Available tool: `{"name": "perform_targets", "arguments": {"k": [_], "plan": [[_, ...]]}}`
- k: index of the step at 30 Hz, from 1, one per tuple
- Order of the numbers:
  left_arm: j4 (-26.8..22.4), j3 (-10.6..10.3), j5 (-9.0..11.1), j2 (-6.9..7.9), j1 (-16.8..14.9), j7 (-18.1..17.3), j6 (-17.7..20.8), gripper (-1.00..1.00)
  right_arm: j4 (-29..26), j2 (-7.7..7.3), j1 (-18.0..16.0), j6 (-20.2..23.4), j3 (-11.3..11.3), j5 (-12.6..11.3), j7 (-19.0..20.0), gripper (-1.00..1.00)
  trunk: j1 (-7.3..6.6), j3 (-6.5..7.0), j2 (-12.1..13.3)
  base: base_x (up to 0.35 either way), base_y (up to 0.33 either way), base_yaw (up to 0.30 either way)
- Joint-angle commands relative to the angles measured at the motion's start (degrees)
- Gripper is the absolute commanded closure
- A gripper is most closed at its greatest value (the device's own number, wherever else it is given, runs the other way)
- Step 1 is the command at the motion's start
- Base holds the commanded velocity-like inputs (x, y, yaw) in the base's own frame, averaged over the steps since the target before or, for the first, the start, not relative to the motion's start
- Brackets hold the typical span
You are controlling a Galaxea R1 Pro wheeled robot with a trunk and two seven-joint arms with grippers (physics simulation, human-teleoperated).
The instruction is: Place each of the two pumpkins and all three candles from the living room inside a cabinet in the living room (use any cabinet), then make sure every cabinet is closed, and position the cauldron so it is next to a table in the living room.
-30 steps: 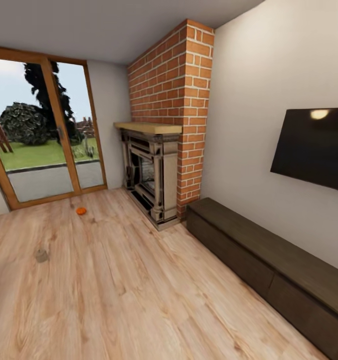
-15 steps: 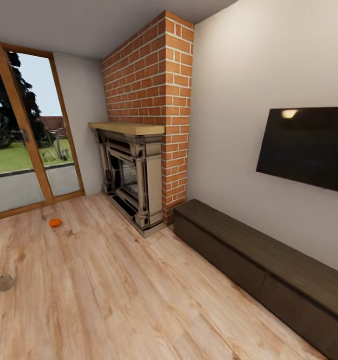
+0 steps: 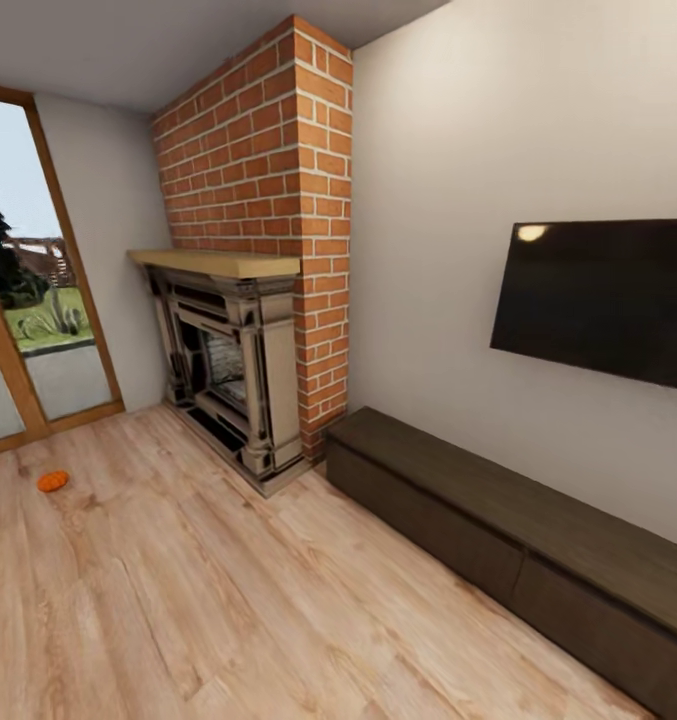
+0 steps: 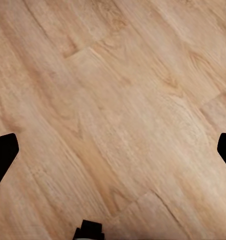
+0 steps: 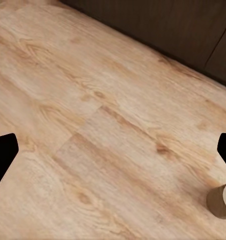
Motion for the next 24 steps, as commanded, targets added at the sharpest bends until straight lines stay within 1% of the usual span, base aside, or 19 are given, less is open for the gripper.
{"name": "perform_targets", "arguments": {"k": [1,14,24], "plan": [[0.0,-0.1,0.4,0.02,0.0,0.0,-0.2,-1.00,0.1,0.02,0.0,-0.2,0.0,0.1,-0.2,-1.00,0.03,-0.01,0.0,0.269,0.237,-0.247],[0.0,-0.1,0.4,0.00,0.0,0.0,-0.1,-1.00,0.1,0.02,-0.1,-0.2,0.0,0.1,-0.2,-1.00,0.03,0.76,0.0,0.258,0.228,-0.247],[0.0,-0.1,0.2,-0.06,0.0,-0.2,-0.2,-1.00,0.1,0.02,0.0,-0.2,0.0,0.1,-0.2,-1.00,0.03,1.35,0.0,0.035,0.029,-0.247]]}}
